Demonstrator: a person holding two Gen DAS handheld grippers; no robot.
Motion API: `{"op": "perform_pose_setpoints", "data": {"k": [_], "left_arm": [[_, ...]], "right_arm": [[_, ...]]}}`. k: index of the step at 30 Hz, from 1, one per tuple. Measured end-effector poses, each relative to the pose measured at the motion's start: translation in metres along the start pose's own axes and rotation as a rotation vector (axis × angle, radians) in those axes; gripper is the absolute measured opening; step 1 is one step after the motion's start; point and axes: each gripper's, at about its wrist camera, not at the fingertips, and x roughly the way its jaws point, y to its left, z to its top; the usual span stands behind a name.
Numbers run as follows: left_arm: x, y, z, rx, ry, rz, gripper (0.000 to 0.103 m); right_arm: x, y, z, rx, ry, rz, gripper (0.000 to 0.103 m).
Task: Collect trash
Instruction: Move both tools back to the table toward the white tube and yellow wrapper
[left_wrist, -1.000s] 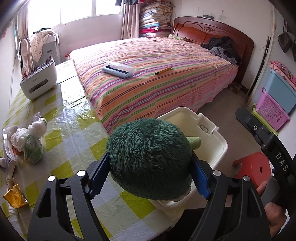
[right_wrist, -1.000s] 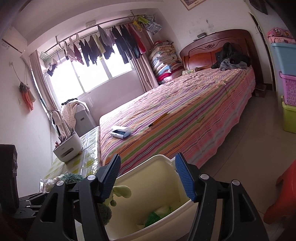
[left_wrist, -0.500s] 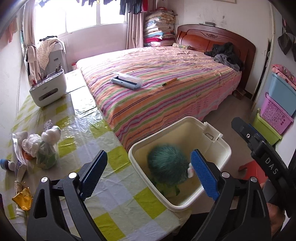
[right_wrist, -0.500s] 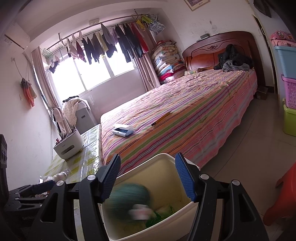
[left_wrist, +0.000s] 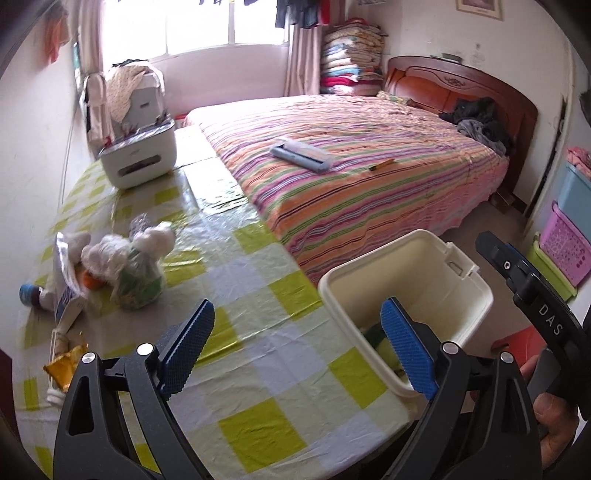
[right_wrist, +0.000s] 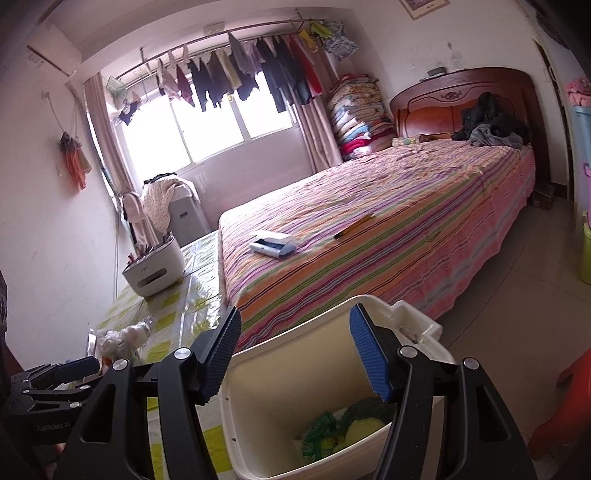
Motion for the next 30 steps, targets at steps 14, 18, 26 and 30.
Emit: {"op": "perform_pose_setpoints", "data": {"k": [14,18,26,30], "left_arm": [[-0.018,0.089,-0.035,-0.159,0.029,0.142,0.09],[-0.026,0.117,-0.043,-0.213,0.034,0.185,0.09],[-0.054,0.181,-0.065,-0.335,0.024,0.272,0.09],[-0.069,0.211,-0.077,-0.386,0.018,0.324,0.09]], "right_arm": [[0.025,0.06,-0.019,-0.095,0.093,0.093,0.06],[0.031,0.082,-0.026,-0.125,0.116,0.13,0.06],[0.042,0.138,-0.049,-0.201,0.194,0.267,0.06],[0.048,0.173,-0.064,-0.249,0.257,0.371,0.06]]}}
